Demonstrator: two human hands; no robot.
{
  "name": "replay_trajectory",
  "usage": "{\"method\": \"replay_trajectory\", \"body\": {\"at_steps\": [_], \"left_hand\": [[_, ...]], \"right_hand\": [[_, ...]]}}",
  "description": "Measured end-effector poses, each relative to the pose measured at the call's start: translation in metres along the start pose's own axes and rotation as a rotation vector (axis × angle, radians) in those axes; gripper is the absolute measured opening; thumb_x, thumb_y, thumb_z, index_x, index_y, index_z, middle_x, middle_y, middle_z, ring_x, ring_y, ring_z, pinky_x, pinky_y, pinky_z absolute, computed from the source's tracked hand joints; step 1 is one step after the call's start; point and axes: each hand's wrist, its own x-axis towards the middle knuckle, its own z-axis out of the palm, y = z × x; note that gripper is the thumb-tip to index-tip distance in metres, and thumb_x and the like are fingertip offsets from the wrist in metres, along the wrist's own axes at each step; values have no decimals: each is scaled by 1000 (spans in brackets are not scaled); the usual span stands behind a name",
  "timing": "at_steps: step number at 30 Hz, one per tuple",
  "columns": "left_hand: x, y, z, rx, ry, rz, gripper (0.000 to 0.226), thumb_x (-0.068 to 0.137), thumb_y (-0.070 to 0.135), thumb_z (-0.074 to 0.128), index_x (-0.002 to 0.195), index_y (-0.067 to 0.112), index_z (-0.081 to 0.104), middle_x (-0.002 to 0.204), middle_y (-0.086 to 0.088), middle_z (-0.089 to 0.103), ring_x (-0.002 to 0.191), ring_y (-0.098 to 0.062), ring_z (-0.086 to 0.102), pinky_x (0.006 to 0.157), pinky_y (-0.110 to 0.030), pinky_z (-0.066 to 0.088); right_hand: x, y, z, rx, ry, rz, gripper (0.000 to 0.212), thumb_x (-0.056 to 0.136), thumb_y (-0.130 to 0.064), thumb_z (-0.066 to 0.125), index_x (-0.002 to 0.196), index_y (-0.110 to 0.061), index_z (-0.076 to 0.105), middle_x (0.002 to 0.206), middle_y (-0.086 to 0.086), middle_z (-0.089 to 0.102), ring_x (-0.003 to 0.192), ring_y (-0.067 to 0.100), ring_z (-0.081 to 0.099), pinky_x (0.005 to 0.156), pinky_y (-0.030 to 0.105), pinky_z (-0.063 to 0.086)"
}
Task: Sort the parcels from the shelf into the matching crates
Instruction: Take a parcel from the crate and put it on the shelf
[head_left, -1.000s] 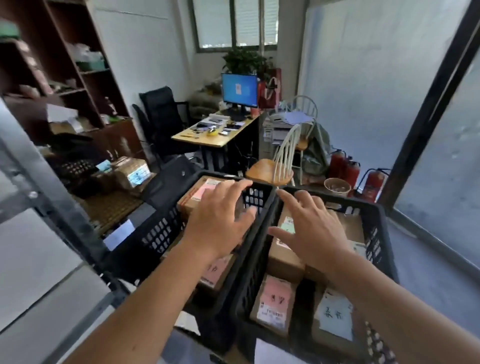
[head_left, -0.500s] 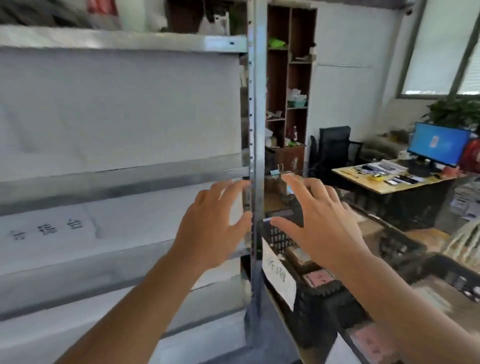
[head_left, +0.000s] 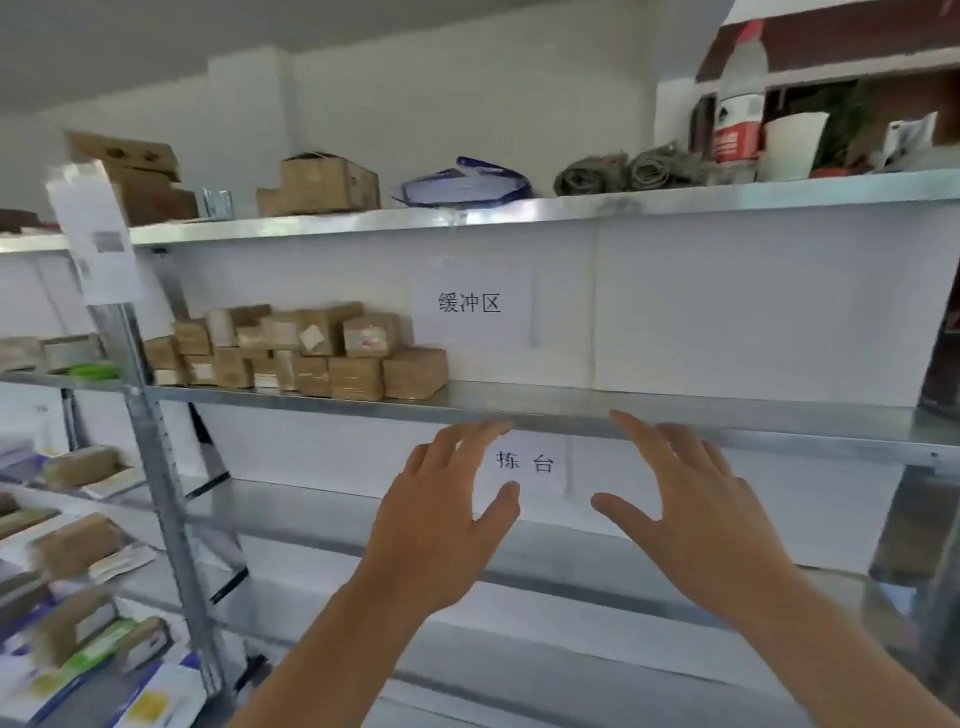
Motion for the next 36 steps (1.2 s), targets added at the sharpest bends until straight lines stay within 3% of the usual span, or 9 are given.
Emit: {"method": "replay_trajectory", "body": {"at_steps": [6, 12, 17, 23, 31, 36], "left_hand": [[-15, -112, -68, 15, 36, -84, 55, 101, 58, 39, 154, 53, 24, 157, 29, 31, 137, -1, 35, 101, -23, 37], [11, -183, -74, 4, 4, -130, 55, 102, 57, 40, 154, 53, 24, 157, 30, 32, 139, 0, 34, 108, -30, 44], [58, -225, -43, 28, -67, -180, 54, 104, 57, 41, 155, 53, 22, 160, 31, 30, 140, 1, 33, 111, -27, 40], [147, -260, 12, 51, -152, -299, 56, 104, 63, 40, 155, 54, 20, 163, 26, 33, 145, -3, 37, 121, -36, 39], [249, -332, 79, -205, -108, -383, 50, 105, 59, 43, 151, 56, 25, 158, 24, 44, 142, -9, 47, 120, -39, 43], [286, -376, 110, -351, -58, -352, 49, 105, 42, 55, 142, 57, 26, 139, 35, 41, 128, 1, 49, 112, -17, 38]], "right_hand": [[40, -118, 40, 106, -6, -59, 76, 89, -77, 37, 155, -56, 3, 156, -16, 34, 143, 14, 37, 111, 42, 43], [98, -161, 84, 144, -8, -69, 75, 89, -76, 37, 155, -54, 11, 144, -19, 40, 131, 12, 43, 108, 41, 45], [165, -162, 139, 191, -21, -60, 74, 94, -74, 41, 159, -49, 14, 148, -16, 39, 134, 13, 42, 109, 41, 46], [272, -155, 208, 207, -76, -108, 75, 95, -75, 39, 159, -46, 13, 152, -12, 40, 137, 15, 44, 108, 41, 49], [396, -161, 287, 241, -135, -104, 70, 99, -65, 51, 157, -46, 18, 142, -9, 44, 132, 20, 45, 99, 44, 51], [450, -170, 327, 218, -173, -56, 60, 103, -53, 52, 156, -48, 25, 141, -6, 44, 128, 20, 46, 98, 42, 51]]}}
